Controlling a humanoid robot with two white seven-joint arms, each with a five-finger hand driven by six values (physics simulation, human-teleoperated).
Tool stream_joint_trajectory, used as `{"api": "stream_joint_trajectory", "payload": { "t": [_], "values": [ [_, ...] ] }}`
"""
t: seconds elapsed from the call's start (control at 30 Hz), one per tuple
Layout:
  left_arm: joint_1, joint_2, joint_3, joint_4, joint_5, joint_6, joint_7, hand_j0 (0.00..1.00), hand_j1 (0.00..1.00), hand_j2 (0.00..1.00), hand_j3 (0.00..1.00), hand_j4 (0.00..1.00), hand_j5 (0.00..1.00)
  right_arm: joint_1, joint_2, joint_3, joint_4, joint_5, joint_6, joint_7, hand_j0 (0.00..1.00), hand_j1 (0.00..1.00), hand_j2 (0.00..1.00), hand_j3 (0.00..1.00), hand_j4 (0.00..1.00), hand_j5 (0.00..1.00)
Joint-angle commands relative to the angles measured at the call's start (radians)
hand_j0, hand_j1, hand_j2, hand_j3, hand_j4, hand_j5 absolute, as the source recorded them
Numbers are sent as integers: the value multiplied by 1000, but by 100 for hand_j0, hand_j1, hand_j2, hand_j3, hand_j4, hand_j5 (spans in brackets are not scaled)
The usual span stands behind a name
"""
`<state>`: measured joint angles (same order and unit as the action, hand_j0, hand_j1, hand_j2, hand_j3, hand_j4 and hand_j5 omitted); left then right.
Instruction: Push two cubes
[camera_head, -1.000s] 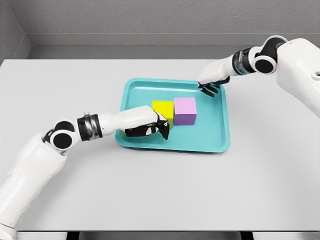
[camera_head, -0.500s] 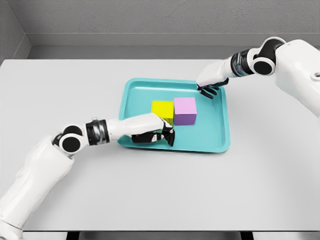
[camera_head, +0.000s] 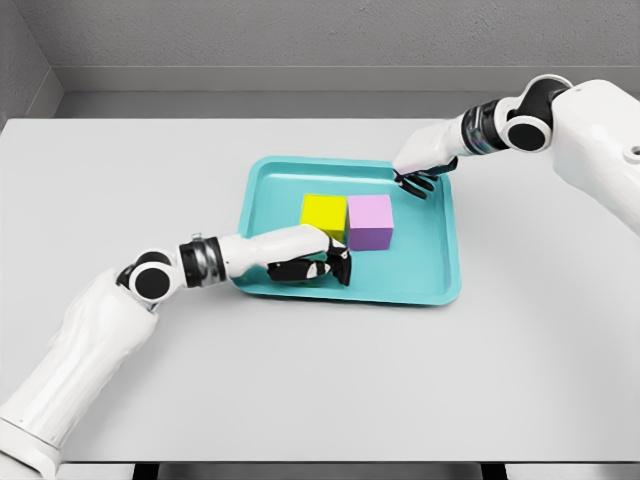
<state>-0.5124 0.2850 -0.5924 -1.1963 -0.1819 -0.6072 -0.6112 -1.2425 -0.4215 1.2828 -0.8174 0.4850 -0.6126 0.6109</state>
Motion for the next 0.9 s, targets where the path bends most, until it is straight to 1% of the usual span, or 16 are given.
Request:
{"api": "stream_joint_trajectory", "payload": {
  "t": [0.0,0.1,0.13,0.23,0.27,0.33,0.4,0.43,0.5,0.53,0.57,0.6,0.7,0.73,0.87],
  "values": [
    [0,46,2,-48,18,-4,0,34,34,34,34,34,34,0,-23,9,-20,-2,2,0,16,16,16,16,16,16],
    [5,82,5,-74,39,-4,0,34,34,34,34,34,34,0,-68,29,-86,0,2,0,16,16,16,16,16,16],
    [6,86,5,-86,41,-4,0,34,34,34,34,34,34,0,-68,35,-88,-2,2,0,16,16,16,16,16,16],
    [6,135,8,-88,73,-4,0,34,34,34,34,34,34,0,-71,55,-103,-2,2,0,16,16,16,16,16,16],
    [2,164,8,-88,91,-4,0,34,34,34,34,34,34,0,-71,75,-109,-2,2,0,16,16,16,16,16,16],
    [-6,186,11,-66,99,-4,0,34,34,34,34,34,34,0,-69,95,-131,-2,2,0,16,16,16,16,16,16],
    [-18,175,13,0,105,-4,0,34,34,34,34,34,34,2,-69,109,-160,-2,2,0,16,16,16,16,16,16],
    [-51,171,11,33,104,-4,0,34,34,34,34,34,34,2,-69,115,-166,-2,2,0,16,16,16,16,16,16],
    [-57,171,13,44,104,-4,0,34,34,34,34,34,34,2,-69,128,-174,-2,2,0,16,16,16,16,16,16],
    [-64,165,14,66,104,-4,0,34,34,34,34,34,34,2,-69,128,-174,-2,2,0,16,16,16,16,16,16],
    [-86,145,13,70,102,-4,0,34,34,34,34,34,34,2,-69,128,-177,-2,2,0,16,16,16,16,16,16],
    [-87,143,13,72,101,-4,0,34,34,34,34,34,34,2,-69,130,-183,-2,2,0,16,16,16,16,16,16],
    [-120,94,13,130,94,-4,0,34,34,34,34,34,34,2,-69,132,-200,-2,2,0,16,16,16,16,16,16],
    [-120,69,11,155,91,-4,0,34,34,34,34,34,34,3,-69,133,-203,-2,2,0,15,15,15,15,15,15],
    [-120,65,11,152,93,-4,0,34,34,34,34,34,34,3,-71,135,-203,-36,2,0,15,15,15,15,15,15]
  ]
}}
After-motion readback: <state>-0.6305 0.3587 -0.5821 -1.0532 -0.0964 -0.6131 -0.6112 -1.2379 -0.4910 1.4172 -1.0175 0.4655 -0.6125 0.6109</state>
